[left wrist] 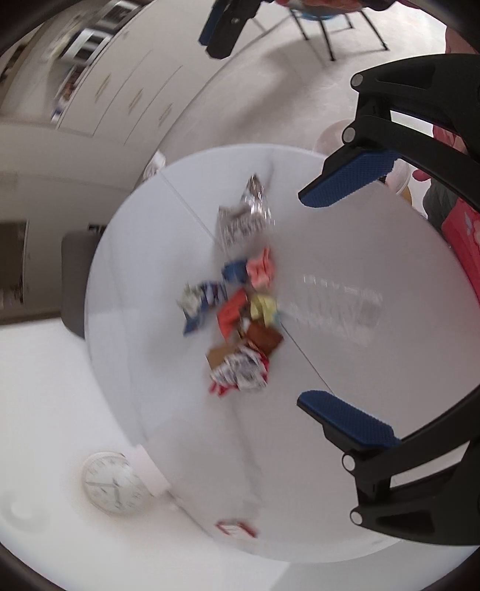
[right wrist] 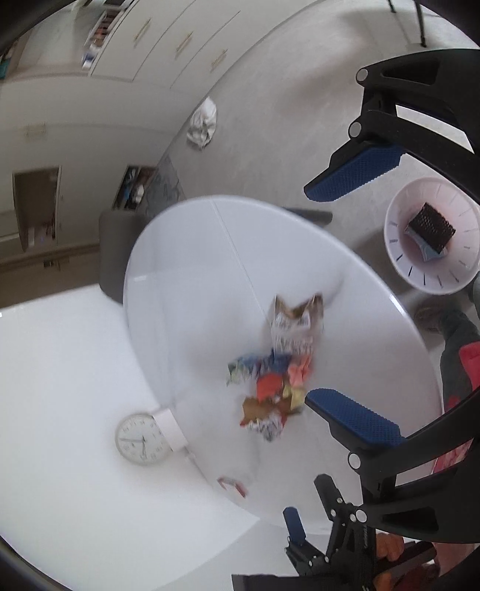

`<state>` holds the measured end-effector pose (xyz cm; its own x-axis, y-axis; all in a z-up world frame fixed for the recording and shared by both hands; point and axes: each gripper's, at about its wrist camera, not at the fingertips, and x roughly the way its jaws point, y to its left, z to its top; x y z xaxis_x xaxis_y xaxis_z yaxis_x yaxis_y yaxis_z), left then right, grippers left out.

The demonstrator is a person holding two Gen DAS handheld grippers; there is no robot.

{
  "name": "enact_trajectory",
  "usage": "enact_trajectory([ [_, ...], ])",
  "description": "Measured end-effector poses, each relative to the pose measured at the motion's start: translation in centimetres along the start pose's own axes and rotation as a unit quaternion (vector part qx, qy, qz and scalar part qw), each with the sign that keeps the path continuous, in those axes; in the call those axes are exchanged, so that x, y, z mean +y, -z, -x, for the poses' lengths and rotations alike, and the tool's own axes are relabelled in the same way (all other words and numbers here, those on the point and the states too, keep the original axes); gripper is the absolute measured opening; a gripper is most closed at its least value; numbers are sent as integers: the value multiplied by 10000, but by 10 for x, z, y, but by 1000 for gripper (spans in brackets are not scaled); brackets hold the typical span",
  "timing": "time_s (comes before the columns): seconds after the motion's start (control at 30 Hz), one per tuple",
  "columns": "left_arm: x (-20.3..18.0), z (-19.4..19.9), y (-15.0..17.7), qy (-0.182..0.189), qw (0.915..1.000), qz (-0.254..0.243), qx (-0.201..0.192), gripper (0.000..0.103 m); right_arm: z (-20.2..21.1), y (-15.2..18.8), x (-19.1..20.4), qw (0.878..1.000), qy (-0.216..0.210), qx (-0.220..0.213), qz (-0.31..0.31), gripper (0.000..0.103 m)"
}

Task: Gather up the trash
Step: 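Grasp the crumpled paper with the right tool while the left tool grasps the snack wrapper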

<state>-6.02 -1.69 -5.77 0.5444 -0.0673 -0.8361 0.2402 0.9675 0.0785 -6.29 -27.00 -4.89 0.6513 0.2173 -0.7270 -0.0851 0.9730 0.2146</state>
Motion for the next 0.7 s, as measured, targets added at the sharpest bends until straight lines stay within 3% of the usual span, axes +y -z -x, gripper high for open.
enact_trajectory([
  [0.27, 51, -22, -11, -88, 9987, 506, 38, 95, -47, -19, 41, 9978, -314, 414, 418, 100],
  [0.47, 88, -35, -17, -153, 9968, 788, 60, 95, -109, -58, 89, 9923, -532, 470, 1016, 100],
  [0.7, 118, -58, -15, -94, 9959, 880, 172, 95, -205, -89, 150, 9781, -487, 730, 1887, 80],
])
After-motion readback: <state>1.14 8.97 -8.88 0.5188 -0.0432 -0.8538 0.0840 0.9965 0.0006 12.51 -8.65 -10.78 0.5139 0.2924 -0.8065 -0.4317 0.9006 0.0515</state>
